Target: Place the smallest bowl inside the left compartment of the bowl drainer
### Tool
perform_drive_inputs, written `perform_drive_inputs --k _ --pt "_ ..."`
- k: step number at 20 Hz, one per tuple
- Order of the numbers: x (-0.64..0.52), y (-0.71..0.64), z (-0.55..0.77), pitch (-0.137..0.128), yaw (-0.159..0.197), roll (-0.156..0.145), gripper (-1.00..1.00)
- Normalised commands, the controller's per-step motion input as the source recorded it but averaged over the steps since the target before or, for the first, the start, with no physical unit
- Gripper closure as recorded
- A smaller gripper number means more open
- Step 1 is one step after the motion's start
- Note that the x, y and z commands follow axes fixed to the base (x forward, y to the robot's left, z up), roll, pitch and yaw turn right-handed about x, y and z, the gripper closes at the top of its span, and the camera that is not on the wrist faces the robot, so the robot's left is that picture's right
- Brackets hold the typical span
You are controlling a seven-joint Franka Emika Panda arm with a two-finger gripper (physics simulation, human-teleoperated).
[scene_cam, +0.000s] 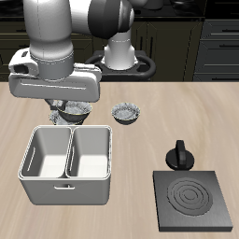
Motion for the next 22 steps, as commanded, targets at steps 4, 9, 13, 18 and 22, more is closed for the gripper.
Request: perform_drive_inputs --k 4,9,13,18,22 --pt "0.05 0.06 -0.23 0.031 -0.014 0.016 1.0" --pt "0.04 0.02 -0.28 0.036 0.003 0.011 1.0" --pt "0.0 -0.06 -0.18 0.019 -0.002 0.001 1.0" --pt "0.03 -0.05 -0.35 0.05 0.002 -0.007 1.0" --pt "-0.01 -0.02 -0.2 0.021 0.02 0.011 1.0"
